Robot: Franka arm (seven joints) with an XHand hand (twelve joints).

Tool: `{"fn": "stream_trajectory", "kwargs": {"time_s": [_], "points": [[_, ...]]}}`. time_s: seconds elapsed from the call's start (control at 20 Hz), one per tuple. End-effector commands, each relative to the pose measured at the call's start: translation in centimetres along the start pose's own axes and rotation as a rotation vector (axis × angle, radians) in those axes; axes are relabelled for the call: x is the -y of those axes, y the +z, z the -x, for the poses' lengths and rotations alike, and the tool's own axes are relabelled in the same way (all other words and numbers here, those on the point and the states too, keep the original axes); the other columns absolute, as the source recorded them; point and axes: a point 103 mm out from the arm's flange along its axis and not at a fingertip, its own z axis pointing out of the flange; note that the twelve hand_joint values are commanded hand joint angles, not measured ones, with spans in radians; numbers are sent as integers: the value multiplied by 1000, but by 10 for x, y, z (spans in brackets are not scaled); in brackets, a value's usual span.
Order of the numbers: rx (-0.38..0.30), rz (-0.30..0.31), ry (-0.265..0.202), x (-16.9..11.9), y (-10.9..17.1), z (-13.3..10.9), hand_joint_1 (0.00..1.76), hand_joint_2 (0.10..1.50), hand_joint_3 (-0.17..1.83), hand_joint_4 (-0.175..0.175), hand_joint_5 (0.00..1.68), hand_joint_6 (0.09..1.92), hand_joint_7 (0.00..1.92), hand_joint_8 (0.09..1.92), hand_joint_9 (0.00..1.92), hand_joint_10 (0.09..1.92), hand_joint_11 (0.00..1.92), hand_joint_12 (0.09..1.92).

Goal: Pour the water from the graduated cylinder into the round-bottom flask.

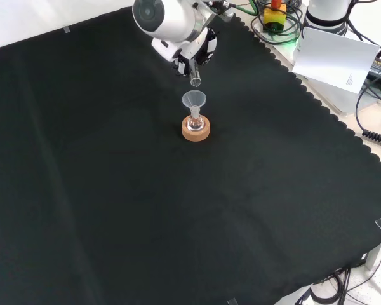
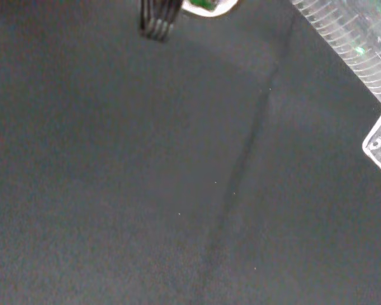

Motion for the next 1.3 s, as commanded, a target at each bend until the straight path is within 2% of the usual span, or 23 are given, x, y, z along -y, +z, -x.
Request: {"fn": "stream_trajectory", "kwargs": {"time_s": [0.05,0.25,0.4,0.85,1.3], "points": [[-117,128,-79,10,3,2,1338,1109,86,-19,972,505,932,1071,1381,87,1132,816],[-196,180,-129,15,5,6,1344,1133,32,-19,970,510,906,1151,1381,87,1131,820],[-218,199,-154,17,7,8,1344,1135,28,-19,969,511,904,1154,1381,87,1131,821],[-291,266,-202,18,5,7,1345,1136,24,-20,968,513,904,1155,1383,87,1134,824],[-366,320,-221,10,4,8,1345,1138,20,-21,966,515,904,1154,1385,87,1137,825]]}}
